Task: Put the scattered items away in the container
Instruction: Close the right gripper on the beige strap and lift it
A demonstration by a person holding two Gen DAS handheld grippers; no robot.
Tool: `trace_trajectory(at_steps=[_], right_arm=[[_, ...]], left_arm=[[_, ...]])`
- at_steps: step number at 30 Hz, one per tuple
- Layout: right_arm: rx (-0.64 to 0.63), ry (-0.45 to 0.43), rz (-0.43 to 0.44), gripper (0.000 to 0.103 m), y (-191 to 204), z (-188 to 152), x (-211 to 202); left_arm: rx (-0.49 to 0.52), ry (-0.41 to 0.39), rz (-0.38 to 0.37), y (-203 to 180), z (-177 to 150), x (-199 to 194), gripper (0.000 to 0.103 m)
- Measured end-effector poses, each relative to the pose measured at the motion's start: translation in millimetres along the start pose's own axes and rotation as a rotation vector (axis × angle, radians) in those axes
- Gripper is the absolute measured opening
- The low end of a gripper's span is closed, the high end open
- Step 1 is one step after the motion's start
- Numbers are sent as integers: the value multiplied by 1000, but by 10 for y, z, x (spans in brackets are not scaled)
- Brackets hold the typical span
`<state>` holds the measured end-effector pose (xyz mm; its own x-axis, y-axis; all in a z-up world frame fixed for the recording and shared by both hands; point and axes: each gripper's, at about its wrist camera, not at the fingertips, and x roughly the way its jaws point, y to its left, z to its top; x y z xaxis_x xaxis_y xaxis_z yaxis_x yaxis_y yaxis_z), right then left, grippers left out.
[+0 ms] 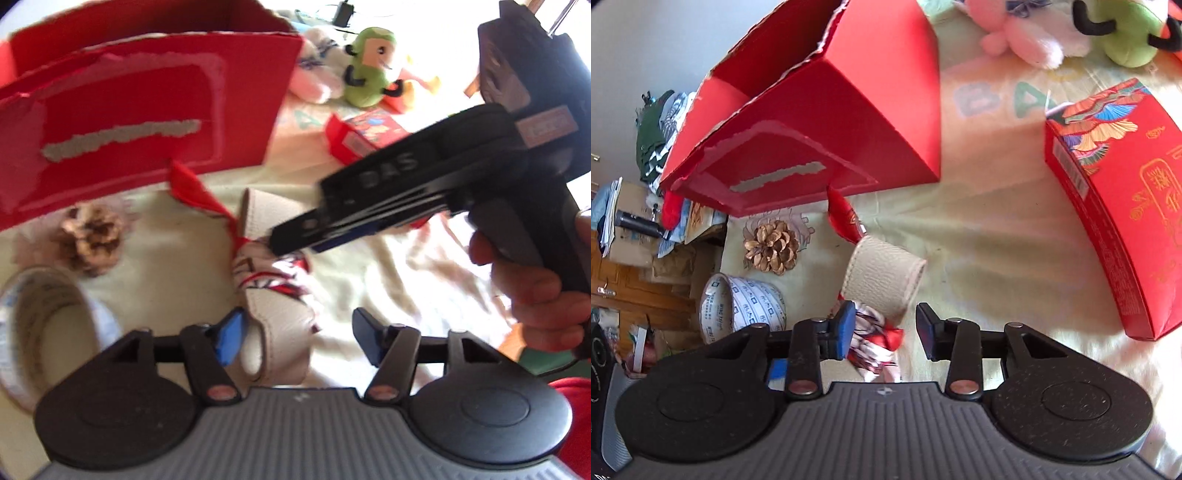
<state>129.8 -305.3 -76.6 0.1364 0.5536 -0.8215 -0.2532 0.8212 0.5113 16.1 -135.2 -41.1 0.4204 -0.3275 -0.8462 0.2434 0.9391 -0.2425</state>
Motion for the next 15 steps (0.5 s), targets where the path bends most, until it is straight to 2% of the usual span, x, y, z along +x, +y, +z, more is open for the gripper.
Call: trace_trajectory(at_steps=[3,5,6,8,15], right_arm=[[-2,3,5,41,24,-31,28],[-1,3,29,41,46,-25,49],[0,3,32,41,64,-10,54],[-5,0,17,42,90,-7,81],[36,-20,-15,47,146,-24,183]], left_arm=[[16,-11,29,28,6,-51,74],[14,-8,27,28,14,50,74],[18,-1,26,22,40,79,73],[32,5,19,-47,89,165,64],[3,4,36,-25,144,272,62]])
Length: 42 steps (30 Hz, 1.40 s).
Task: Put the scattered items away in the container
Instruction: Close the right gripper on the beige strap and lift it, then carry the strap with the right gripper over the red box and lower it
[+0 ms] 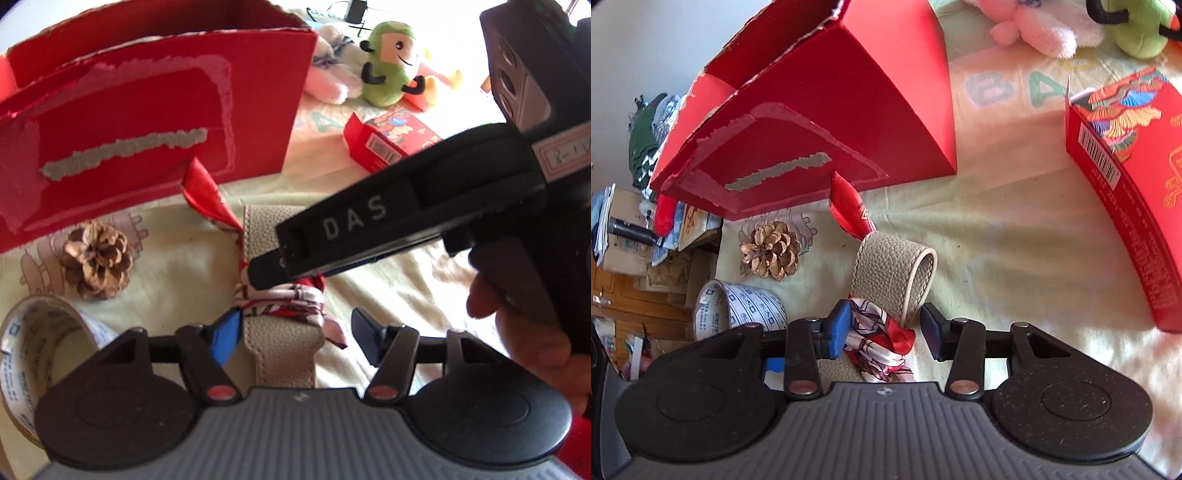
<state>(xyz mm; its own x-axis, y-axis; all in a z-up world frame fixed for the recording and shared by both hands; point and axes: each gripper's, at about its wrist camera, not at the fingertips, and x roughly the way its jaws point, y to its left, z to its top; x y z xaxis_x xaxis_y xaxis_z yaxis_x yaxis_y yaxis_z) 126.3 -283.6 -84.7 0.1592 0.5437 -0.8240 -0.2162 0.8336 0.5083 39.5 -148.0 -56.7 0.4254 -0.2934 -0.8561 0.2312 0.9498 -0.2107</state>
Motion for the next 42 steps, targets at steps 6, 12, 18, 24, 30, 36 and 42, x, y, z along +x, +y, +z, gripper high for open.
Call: trace_trajectory(at_steps=[6,12,18,24,30,36,42], right_arm=[[-57,-16,-38,40,79,21,-31],[-56,-68,-22,28,70,10,-336],[-71,-179,3,26,169,28,-845],[-132,-331,9,25,430,205,-1376],[-257,-481,2,25,753,719,-1620],[-319,-528,-12,24,989,1288,-1407],[-329,-394,-67,24,1024,1603,-833]], left_arm=[[-3,1,-4,0,12,-31,45],[0,-24,-69,-7,56,-227,45],[61,-125,-119,-136,227,-622,45],[126,-256,-148,-215,644,-1040,45],[191,-345,-96,-28,1330,-1306,45],[166,-335,-27,327,1923,-1175,45],[90,-201,-1,750,2065,-681,44]])
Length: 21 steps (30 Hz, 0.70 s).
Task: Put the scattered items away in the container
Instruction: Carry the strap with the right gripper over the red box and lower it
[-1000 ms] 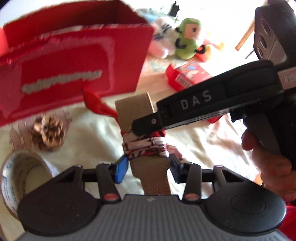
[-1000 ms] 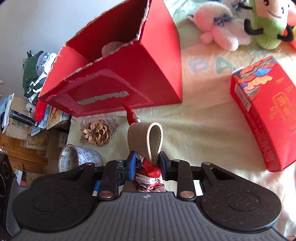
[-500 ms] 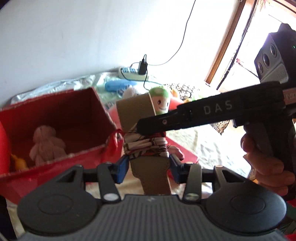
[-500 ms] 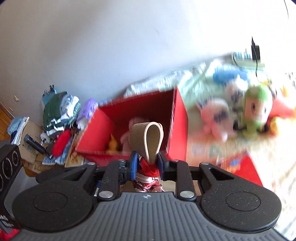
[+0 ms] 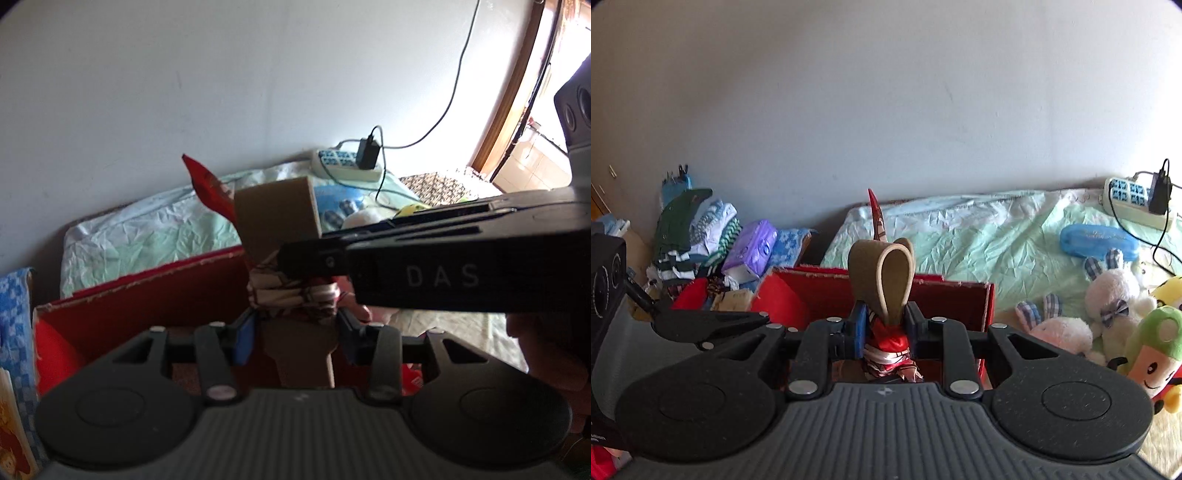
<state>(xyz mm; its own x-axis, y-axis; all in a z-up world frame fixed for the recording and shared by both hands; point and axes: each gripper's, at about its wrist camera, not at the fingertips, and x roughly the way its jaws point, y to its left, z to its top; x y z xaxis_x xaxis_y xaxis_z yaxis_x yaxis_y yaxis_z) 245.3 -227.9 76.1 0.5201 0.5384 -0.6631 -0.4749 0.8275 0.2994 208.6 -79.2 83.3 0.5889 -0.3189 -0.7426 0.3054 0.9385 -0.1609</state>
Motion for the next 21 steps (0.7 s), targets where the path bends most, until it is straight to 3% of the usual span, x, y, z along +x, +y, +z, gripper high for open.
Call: trace_trajectory(at_steps=[6,7,9,12,17,21], right_arm=[[-51,210,-72,23,27,-164,697],[-46,244,-84,20,18,-183,786],[-24,317,-104,19,-28,-202,960],[-54,322,-122,18,-13,-191,1073],[-87,367,-150,19,16,-125,1246],[-109,402,-150,20,-2,-77,1310]], left_arm=[[-107,199,-28,348,-211,565,43],[-100,223,-31,352,-226,638,35],[-93,263,-32,330,-245,736,33],[-125,277,-56,364,-238,768,31],[-155,308,-19,524,-228,843,31],[-179,327,-14,585,-252,887,36]])
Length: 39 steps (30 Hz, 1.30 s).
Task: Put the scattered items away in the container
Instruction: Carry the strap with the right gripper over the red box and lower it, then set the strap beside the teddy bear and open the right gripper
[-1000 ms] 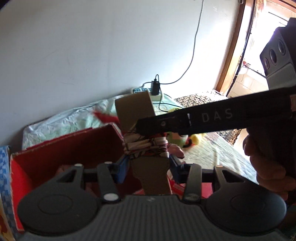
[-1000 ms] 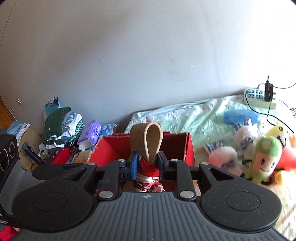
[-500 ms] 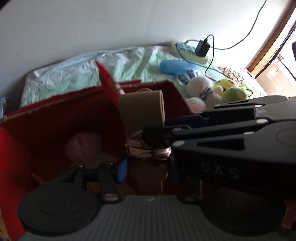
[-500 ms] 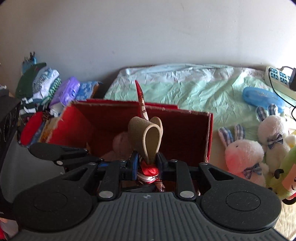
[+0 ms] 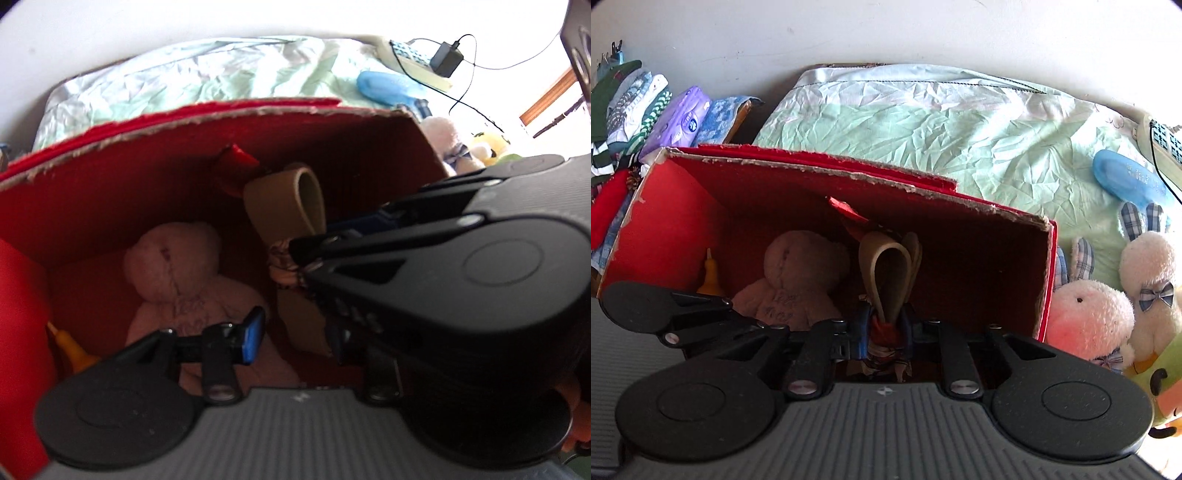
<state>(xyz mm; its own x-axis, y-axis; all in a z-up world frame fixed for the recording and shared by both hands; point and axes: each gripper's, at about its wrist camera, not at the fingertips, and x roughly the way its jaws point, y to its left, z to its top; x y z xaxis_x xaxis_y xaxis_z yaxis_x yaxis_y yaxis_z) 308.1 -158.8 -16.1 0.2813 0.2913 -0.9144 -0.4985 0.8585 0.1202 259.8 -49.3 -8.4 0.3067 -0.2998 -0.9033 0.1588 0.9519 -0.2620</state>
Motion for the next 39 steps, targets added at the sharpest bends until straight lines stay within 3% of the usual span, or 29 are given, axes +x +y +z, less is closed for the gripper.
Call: trace_trajectory(at_steps=[6,12,16,20,33,36,39], right_arm=[[32,71,113,17,-113,30,-69],[32,157,129,17,-123,79,-94],[75,151,126,15,-183,138,-8],[35,140,81,15,-101,180,72],[63,243,200,14,-214,139,-196],[75,243,194,14,-235,144,-194],[93,224,201,13,-239,138,-172]], left_arm=[[34,-23,-41,-46,-64,-58,36],[67,-27,-35,-53,-55,-56,39],[61,-23,-22,-39,-22,2,39],[48,-4,-17,-35,9,55,39],[72,-19,-85,-15,-162,-156,39],[82,-16,-60,-35,-132,-118,47],[64,-9,-44,-32,-76,-79,47]])
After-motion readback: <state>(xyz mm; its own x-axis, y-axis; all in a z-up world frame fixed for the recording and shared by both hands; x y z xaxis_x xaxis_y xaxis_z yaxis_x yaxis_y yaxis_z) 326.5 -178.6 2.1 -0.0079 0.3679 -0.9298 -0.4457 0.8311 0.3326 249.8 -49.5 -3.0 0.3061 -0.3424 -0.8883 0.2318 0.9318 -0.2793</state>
